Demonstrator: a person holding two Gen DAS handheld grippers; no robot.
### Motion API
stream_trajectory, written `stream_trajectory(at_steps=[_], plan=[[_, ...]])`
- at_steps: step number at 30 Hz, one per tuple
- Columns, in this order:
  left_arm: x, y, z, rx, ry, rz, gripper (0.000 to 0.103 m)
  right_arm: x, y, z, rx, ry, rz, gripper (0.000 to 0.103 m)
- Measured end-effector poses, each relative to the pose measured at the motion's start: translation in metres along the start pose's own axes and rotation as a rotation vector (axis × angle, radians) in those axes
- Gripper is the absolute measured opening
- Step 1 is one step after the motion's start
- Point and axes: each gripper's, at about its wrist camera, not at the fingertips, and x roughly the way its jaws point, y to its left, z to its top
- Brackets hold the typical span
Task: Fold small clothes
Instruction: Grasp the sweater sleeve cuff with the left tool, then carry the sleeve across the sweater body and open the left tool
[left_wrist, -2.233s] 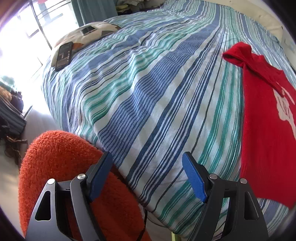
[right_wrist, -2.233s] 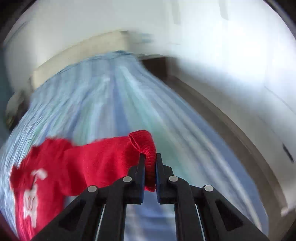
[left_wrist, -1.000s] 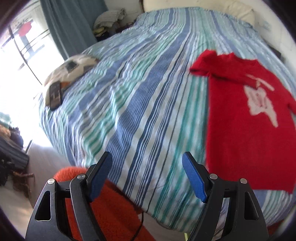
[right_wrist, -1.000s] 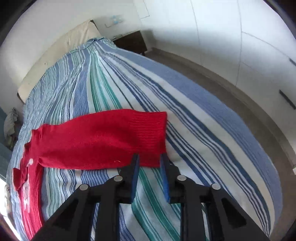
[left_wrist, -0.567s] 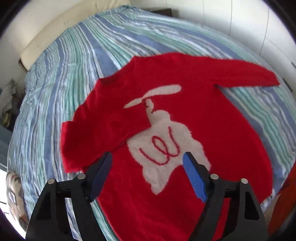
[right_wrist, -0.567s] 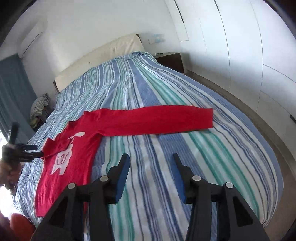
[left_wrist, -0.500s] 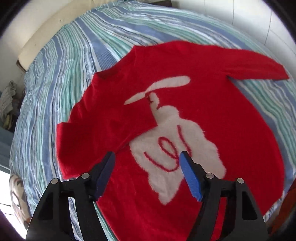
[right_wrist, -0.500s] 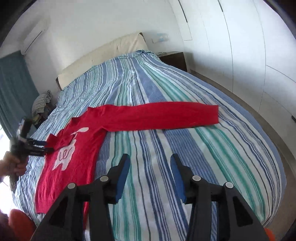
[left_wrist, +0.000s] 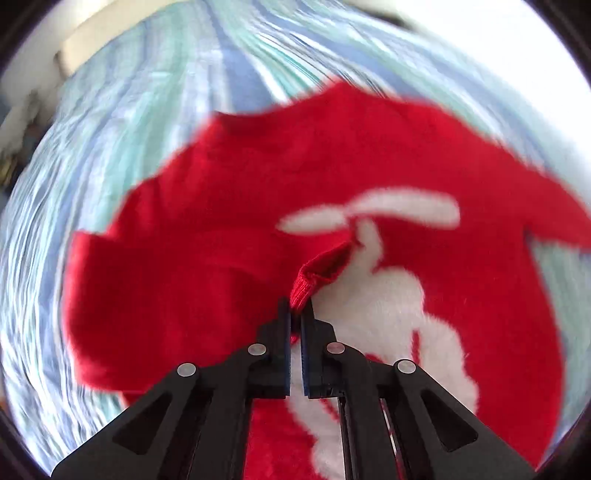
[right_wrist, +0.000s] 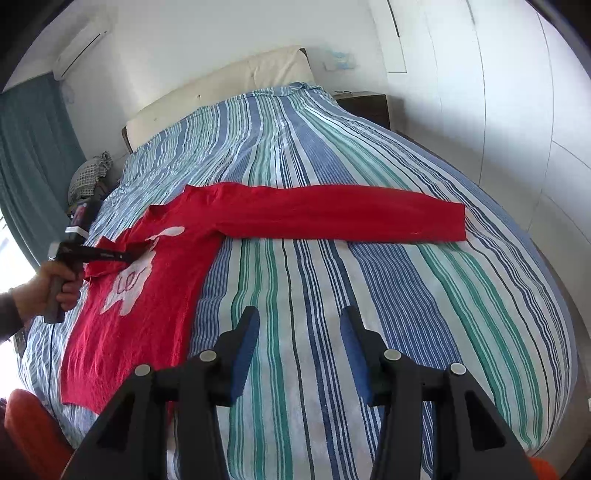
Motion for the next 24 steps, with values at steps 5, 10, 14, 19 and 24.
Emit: stream_trajectory(at_steps=[5,10,14,19,24], plan=[[-0.087,0.146,-0.031,-0.489,-0.186,0.045,0.003,0.000,0.003,-0.001,-0.018,0.000,-0.006,0.046],[-0.106,0.287,-0.116,-0.827,-0.105,0.408,0.002,0.003,0.007,-0.003,-0.040,0.010,-0.010,0.046],[-0.087,0.328,-0.162,-0.892,0.003,0.527,0.002,0.010,0.013,-0.007,-0.061,0.033,-0.011,0.046],[-0.068,0.337,-0.171,-0.891,0.011,0.549,0.002,0.019,0.018,-0.011,-0.086,0.065,-0.046,0.046],[-0.063,0.359,-0.183,-0.969,0.010,0.529,0.001,0.022,0.017,-0.013,-0.082,0.074,-0.072,0.046]])
